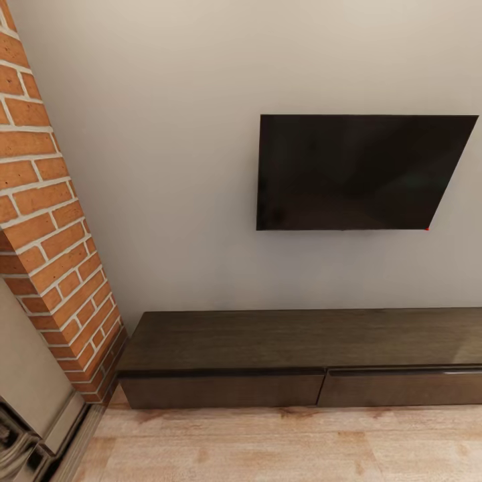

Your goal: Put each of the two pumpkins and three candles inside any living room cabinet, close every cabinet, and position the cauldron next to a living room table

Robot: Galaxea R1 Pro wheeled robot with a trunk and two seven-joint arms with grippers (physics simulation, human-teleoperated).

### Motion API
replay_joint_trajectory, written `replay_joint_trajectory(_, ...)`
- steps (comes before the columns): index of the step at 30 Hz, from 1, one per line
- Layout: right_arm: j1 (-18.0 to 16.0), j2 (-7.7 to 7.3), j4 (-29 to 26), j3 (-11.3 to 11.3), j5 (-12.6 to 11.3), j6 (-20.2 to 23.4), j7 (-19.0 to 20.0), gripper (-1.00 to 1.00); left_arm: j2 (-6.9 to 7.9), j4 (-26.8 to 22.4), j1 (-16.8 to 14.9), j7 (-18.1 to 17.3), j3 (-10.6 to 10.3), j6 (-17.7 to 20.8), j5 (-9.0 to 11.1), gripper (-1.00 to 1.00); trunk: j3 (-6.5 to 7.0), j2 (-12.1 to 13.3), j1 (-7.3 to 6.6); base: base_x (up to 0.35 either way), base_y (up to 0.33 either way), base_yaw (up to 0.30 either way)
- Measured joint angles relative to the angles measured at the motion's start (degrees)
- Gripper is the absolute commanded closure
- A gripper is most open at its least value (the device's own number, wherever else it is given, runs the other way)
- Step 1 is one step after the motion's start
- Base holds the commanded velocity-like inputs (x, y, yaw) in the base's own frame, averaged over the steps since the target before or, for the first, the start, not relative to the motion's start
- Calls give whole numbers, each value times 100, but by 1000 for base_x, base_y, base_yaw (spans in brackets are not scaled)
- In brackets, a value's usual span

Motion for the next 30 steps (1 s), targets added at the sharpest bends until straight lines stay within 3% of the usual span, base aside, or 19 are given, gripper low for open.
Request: replay_joint_trajectory(30, 0, -5, 0, 0, 4, 0, 0, -100, -1, 0, 0, 0, 0, -1, 0, -100, 0, 0, 0, 0, 0, 0)
